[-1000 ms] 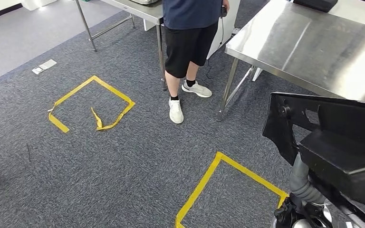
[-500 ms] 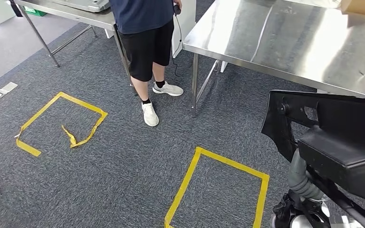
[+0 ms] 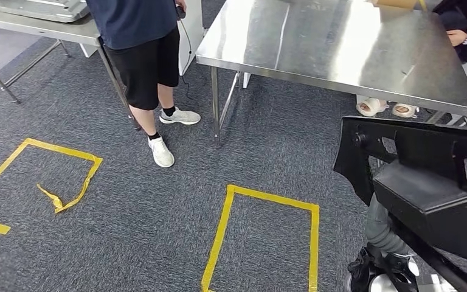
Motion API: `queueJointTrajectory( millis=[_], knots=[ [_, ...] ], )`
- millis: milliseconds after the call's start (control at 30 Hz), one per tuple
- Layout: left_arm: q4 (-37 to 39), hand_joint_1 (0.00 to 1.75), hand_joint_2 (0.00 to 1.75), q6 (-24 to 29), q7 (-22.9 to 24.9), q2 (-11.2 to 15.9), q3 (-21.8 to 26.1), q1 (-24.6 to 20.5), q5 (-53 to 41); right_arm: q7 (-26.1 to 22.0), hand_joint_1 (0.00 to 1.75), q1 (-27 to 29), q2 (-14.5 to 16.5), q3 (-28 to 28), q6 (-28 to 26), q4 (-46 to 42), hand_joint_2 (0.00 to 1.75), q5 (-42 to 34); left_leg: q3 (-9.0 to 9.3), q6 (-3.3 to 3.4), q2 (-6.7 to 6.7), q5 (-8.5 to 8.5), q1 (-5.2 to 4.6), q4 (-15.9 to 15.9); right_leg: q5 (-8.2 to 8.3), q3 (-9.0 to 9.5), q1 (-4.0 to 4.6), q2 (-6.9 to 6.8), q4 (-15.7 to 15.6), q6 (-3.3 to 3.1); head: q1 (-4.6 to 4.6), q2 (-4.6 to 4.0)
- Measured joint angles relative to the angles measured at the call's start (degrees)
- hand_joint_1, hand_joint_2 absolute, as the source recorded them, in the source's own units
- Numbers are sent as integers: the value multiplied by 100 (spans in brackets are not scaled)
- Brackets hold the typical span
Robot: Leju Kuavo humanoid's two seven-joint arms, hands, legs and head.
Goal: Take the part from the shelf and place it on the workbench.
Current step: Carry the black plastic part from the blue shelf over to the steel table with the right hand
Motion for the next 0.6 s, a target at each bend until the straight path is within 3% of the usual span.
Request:
queueJointTrajectory(
  millis=[33, 100, 167, 200, 267, 300, 333, 400, 467, 500, 533, 600],
  knots=[
    [0, 0, 175, -10, -8, 1, 0, 1, -2, 1, 175, 16, -2, 0, -5, 3, 175, 0, 5, -5, 76, -8, -1, 1, 63, 59, -3, -31, -100, 40, 2, 0],
    [0, 0, 175, -32, -22, 1, -1, 1, -3, 1, 175, 35, -2, 0, -14, 3, 175, 1, 35, -33, 207, -34, -6, 3, 334, 482, -1, -234, -854, 121, 3, 0],
    [0, 0, 175, -45, -30, 2, -2, 3, -3, -1, 175, 32, 0, 1, -19, -2, 175, 6, 76, -91, 323, -81, -45, 11, 529, 867, 38, -495, -1512, 108, -2, 0],
    [0, 0, 175, -46, -32, 3, -2, 4, -3, -1, 175, 33, 2, 1, -19, -6, 175, 10, 97, -122, 382, -102, -65, 14, 562, 943, 58, -549, -1641, 73, -8, 0],
    [0, 0, 175, -48, -34, 5, -3, -3, -2, -1, 175, 46, -1, -2, -20, -14, 175, 15, 138, -180, 498, -134, -68, 9, 584, 943, 63, -416, -1666, -10, -21, 0],
    [0, 0, 175, -49, -36, 5, -3, -11, -1, -1, 175, 59, -3, -5, -20, -19, 175, 14, 147, -214, 449, -166, -52, 32, 595, 940, 40, -340, -1674, -43, -25, 0],
    [0, 0, 175, -51, -37, 6, -3, -16, 0, 1, 175, 65, -5, -5, -20, -25, 175, 14, 114, -246, 321, -250, -33, 133, 607, 942, 14, -268, -1684, -86, -33, 0],
    [0, 0, 175, -51, -41, 7, -3, -14, 3, 8, 175, 73, 2, 2, -20, -36, 175, 17, -126, -292, -44, -577, -5, 667, 625, 943, -26, -134, -1696, -166, -58, 0],
    [0, 0, 175, -47, -43, 7, -2, 4, 6, 15, 175, 80, 8, 15, -20, -38, 175, 19, -488, -304, -208, -902, 1, 1385, 629, 931, -16, 4, -1693, -208, -69, 0],
    [0, 0, 175, -45, -43, 7, -2, 14, 7, 17, 175, 91, 8, 19, -20, -39, 175, 20, -608, -307, -229, -944, 4, 1597, 631, 928, -12, 84, -1691, -212, -69, 0],
    [0, 0, 175, -43, -43, 7, -2, 22, 8, 19, 175, 104, 8, 21, -20, -39, 175, 20, -639, -306, -237, -878, 9, 1618, 632, 929, -13, 165, -1687, -211, -71, 0],
    [0, 0, 175, -50, -45, 9, -2, 29, 8, 20, 175, 126, 8, 23, -22, -40, 175, 22, -405, -301, -278, -480, 32, 1068, 630, 936, -24, 310, -1668, -204, -74, 0]
  ],
)
